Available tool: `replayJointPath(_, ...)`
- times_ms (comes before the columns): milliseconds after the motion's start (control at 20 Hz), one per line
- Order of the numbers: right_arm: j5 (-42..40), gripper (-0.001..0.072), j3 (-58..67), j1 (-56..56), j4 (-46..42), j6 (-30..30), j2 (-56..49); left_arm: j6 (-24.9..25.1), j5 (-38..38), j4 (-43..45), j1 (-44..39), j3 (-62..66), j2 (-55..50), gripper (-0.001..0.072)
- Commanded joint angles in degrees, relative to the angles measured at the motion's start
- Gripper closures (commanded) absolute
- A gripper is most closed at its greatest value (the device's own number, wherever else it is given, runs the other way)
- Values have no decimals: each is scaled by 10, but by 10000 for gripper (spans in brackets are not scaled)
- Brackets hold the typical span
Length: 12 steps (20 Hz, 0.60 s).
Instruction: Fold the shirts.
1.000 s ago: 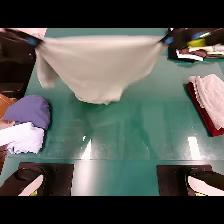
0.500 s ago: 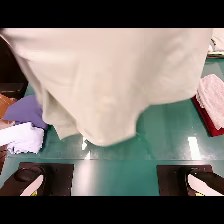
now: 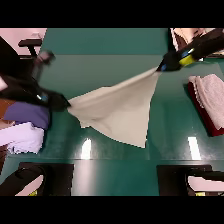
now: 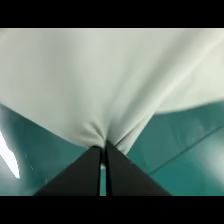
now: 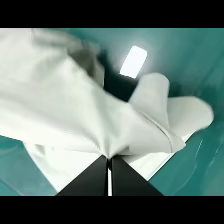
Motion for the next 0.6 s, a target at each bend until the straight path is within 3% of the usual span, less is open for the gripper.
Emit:
replayJointPath(0, -18, 699, -91, 26, 5, -3, -8, 14, 17, -9, -46, -148, -6, 678)
replayJointPath(250, -61, 700, -162, 21, 6, -3, 34, 15, 101, -91, -114, -187, -6, 672)
replayJointPath(300, -65, 699, -170, 20, 6, -3, 40, 14, 115, -104, -114, -186, -6, 478)
replayJointPath(350, -69, 699, -178, 20, 5, -3, 46, 13, 130, -107, -114, -183, -6, 209)
replayJointPath(400, -70, 699, -183, 20, 5, -3, 50, 9, 135, -106, -113, -175, -6, 150)
replayJointPath(550, -69, 699, -185, 20, 6, -3, 52, 2, 136, -77, -57, -116, -6, 148)
